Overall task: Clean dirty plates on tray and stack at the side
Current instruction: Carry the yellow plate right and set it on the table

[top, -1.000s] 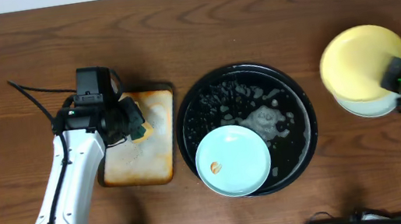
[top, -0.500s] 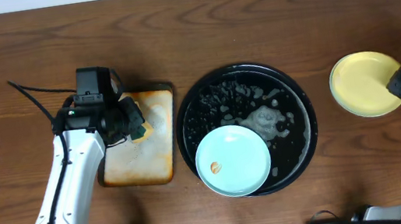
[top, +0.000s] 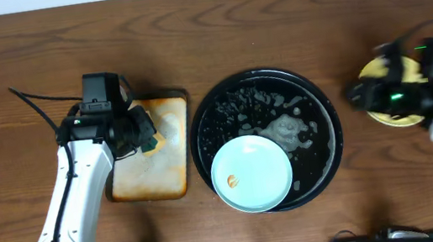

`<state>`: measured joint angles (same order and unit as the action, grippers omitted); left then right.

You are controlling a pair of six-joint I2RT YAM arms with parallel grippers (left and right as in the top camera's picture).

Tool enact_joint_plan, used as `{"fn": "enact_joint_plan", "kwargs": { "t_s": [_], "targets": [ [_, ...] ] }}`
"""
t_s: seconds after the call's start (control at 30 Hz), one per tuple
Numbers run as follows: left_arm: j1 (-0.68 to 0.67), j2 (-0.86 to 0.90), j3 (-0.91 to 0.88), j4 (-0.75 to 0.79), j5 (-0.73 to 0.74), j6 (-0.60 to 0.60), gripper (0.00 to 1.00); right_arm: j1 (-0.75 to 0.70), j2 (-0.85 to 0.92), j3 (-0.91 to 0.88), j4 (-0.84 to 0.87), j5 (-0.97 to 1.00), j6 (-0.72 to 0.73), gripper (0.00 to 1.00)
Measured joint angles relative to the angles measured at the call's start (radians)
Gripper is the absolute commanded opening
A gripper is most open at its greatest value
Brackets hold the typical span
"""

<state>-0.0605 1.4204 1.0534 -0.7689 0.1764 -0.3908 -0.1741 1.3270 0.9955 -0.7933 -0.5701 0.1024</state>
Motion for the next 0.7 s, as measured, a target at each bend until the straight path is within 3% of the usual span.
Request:
{"fn": "enact_joint_plan", "kwargs": {
  "t_s": [0.27,0.43,0.7],
  "targets": [
    [0.000,0.007,0.000,-0.018,-0.065,0.053,0.08,0.380,0.043,0.000,-0.055,0.166,-0.055,0.43],
    [0.000,0.092,-0.043,0.048,-0.125,0.080,0.08,0.451,0.058,0.000,-0.055,0.232,-0.055,0.43],
    [0.000,0.287,-0.083,0.167,-0.085,0.187,0.08,0.452,0.058,0.000,-0.078,0.270,-0.055,0.43]
  ]
}}
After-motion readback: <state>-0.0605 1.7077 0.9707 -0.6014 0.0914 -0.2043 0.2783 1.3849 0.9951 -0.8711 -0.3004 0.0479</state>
